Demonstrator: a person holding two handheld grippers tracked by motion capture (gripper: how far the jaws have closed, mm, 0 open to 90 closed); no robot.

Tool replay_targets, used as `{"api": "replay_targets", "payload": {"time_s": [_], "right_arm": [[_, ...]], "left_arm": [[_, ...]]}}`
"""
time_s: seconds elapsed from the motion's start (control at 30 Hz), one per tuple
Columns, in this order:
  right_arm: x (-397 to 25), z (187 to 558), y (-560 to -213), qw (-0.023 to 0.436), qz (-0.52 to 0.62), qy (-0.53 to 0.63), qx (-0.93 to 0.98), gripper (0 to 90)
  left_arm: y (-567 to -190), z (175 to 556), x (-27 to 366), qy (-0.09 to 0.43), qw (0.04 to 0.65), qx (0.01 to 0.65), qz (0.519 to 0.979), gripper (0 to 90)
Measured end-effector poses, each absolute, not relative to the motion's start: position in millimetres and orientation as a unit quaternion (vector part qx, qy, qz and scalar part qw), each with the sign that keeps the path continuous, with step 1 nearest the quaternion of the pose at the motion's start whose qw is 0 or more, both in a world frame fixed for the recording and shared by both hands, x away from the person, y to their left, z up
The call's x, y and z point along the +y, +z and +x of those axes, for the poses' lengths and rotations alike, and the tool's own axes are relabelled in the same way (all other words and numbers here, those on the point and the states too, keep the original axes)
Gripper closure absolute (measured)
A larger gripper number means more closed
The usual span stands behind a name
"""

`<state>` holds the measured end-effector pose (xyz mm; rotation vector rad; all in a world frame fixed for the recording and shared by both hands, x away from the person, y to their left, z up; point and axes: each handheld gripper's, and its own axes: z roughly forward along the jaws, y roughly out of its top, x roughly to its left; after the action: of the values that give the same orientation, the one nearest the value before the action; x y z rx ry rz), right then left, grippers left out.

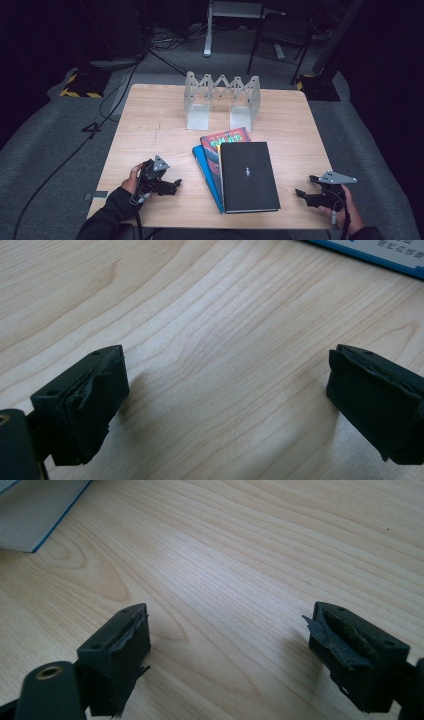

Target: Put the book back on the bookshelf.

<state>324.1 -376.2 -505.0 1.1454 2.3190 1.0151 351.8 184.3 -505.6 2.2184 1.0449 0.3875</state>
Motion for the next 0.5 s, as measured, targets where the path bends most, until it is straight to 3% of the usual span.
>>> {"api": "replay_targets", "payload": {"time_s": [0.3, 0.43, 0.5], "right_arm": [[-371.4, 337.2, -501.8, 0.169, 0.403, 0.341, 0.833, 12.8], [-369.9, 338.7, -497.7, 0.164, 0.4, 0.335, 0.837, 22.0], [-368.2, 338.4, -496.5, 0.166, 0.4, 0.334, 0.837, 22.1]], "left_arm": [[-505.8, 360.8, 173.3, 0.136, 0.327, 0.372, 0.858, 0.9], [-505.8, 361.6, 172.6, 0.132, 0.329, 0.363, 0.862, 0.9], [-505.7, 359.9, 172.4, 0.129, 0.329, 0.358, 0.864, 0.9]]}}
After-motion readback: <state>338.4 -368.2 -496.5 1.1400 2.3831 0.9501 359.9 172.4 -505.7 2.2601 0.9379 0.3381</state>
